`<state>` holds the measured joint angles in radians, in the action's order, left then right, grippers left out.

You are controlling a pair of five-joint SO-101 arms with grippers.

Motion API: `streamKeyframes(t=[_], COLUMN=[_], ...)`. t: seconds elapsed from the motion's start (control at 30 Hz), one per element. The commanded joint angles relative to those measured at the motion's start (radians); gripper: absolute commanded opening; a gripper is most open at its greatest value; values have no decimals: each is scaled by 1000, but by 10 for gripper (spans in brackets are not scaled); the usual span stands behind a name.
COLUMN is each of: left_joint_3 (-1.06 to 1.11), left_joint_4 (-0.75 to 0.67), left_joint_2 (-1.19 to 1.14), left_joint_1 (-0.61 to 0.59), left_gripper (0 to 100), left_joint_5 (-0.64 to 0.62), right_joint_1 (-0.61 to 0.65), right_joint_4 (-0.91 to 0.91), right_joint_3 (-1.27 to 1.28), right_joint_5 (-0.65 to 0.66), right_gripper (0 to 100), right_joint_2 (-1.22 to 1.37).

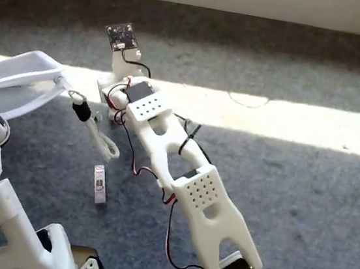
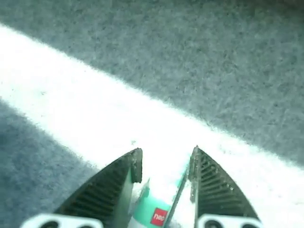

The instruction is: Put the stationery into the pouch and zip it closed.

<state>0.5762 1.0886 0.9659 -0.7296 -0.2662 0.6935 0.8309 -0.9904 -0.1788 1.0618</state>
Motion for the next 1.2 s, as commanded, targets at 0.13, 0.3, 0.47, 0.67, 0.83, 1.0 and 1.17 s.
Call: streamKeyframes(t=[0.13, 0.3, 0.47, 0.67, 0.83, 1.0, 1.17], left_joint_3=[-13, -13, -13, -13, -12, -12, -16], left_joint_4=[-34, -34, -34, -34, -32, -31, -28], left_joint_2=[33, 33, 33, 33, 33, 33, 33], left_joint_1=[18, 18, 18, 18, 18, 19, 97], left_gripper=[10, 10, 10, 10, 10, 10, 10], left_joint_5=[-12, -12, -12, -12, -12, -12, -11], right_joint_1=[-16, -18, -16, -19, -18, -30, -53], right_joint_4=[70, 79, 81, 82, 180, 323, 529], right_joint_3=[-194, -199, -197, -196, -205, -314, -483], right_joint_5=[-5, -5, -3, 37, 51, 52, 52], right_gripper=[159, 157, 150, 40, 37, 37, 37], right_joint_2=[62, 87, 87, 87, 76, 41, 36])
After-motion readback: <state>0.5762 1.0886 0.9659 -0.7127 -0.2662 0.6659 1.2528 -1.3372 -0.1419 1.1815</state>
